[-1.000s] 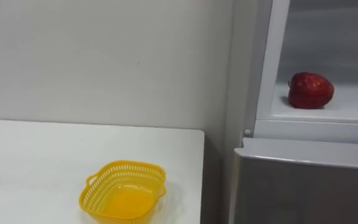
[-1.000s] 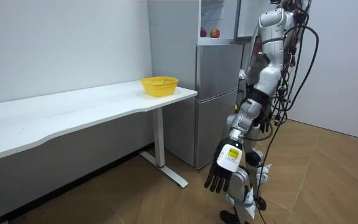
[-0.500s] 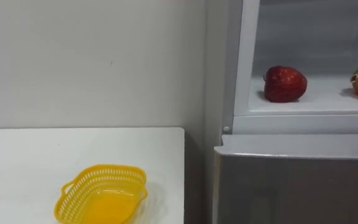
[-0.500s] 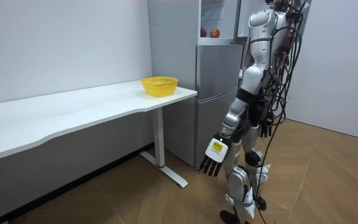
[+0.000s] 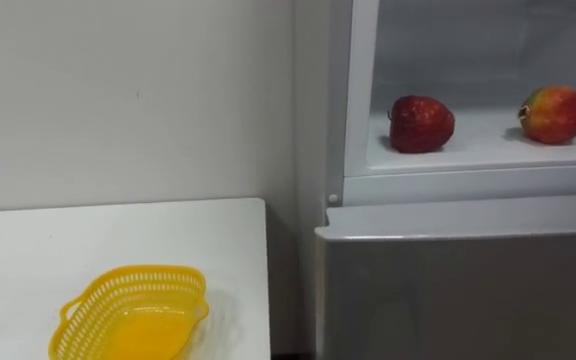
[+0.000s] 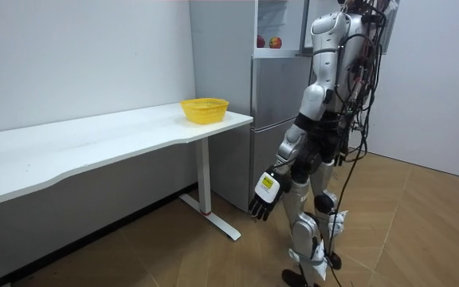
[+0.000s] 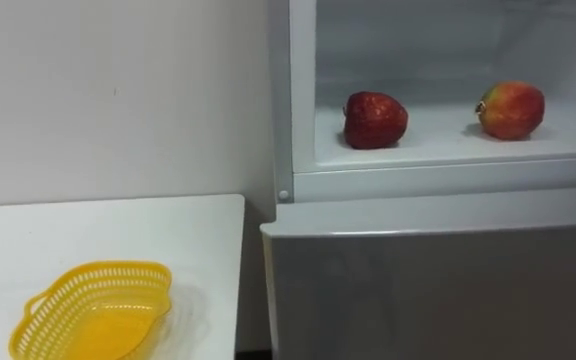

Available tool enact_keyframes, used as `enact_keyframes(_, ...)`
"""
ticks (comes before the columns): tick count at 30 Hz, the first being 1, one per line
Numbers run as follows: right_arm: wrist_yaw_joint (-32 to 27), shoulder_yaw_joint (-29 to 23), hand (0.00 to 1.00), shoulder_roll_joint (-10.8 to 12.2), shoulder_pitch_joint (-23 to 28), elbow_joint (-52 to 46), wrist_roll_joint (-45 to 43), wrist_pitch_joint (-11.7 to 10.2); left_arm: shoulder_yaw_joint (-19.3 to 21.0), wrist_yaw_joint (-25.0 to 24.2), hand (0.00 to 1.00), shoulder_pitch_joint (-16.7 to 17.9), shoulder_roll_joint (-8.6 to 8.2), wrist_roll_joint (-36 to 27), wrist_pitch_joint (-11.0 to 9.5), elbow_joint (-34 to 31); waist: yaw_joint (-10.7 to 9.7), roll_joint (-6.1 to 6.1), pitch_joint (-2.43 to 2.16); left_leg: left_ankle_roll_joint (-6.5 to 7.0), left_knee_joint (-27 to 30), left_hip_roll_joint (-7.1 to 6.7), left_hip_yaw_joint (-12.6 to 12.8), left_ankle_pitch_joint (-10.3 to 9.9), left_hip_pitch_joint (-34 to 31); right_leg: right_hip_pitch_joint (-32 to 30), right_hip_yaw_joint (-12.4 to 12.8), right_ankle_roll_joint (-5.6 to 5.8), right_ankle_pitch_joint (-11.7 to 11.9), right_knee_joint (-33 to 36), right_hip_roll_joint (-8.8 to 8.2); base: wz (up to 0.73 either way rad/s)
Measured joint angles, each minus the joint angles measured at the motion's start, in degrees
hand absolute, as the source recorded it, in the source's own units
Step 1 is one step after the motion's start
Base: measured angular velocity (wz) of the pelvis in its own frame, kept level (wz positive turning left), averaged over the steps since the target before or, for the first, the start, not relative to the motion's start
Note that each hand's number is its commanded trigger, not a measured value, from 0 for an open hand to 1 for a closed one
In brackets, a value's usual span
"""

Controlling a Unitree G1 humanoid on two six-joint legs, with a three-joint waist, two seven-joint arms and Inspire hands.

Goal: Retrieve from the upper fridge

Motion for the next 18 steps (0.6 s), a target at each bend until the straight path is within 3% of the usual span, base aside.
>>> enact_keyframes(4, -4.4, -0.3, 0.0, 0.5, 0.1, -6.2, 6.8, -3.3, -0.1, 0.8, 0.0, 0.2, -0.29, 0.0, -1.0, 0.1, -0.3, 0.14, -0.08, 0.0, 0.0, 0.03, 0.0, 0.0, 0.2, -0.1, 0.0, -0.01, 0.0, 0.1, 0.03, 0.0)
enact_keyframes(9, -8.1, -0.4, 0.0, 1.8, 1.9, -17.3, 6.8, -7.2, 0.0, 2.4, 0.0, 0.1, -0.84, 0.0, -3.0, 0.0, -0.9, 0.34, -0.27, -0.01, -0.1, 0.04, 0.1, 0.0, 0.2, -0.1, 0.0, -0.01, 0.0, -0.1, 0.04, 0.0)
enact_keyframes(12, -11.0, -0.4, 0.0, 2.3, 4.9, -27.4, 6.3, -9.2, 0.0, 2.7, 0.0, 0.2, -1.09, 0.0, -4.5, -0.4, -0.8, 1.02, -0.81, -0.01, -0.1, 0.07, 0.4, 0.0, -0.6, -1.1, 0.3, -0.03, 0.0, 0.1, 0.05, -0.06)
enact_keyframes(18, -16.6, 0.0, 0.0, 3.1, 6.4, -42.7, 4.5, -12.1, -0.8, 2.7, 0.0, -0.4, -0.99, -0.1, -6.7, -0.1, -0.9, 1.02, -0.73, -0.01, -0.2, 0.34, 1.6, 0.0, -0.3, -1.3, 1.8, -0.15, 0.5, 0.2, 0.41, -0.14)
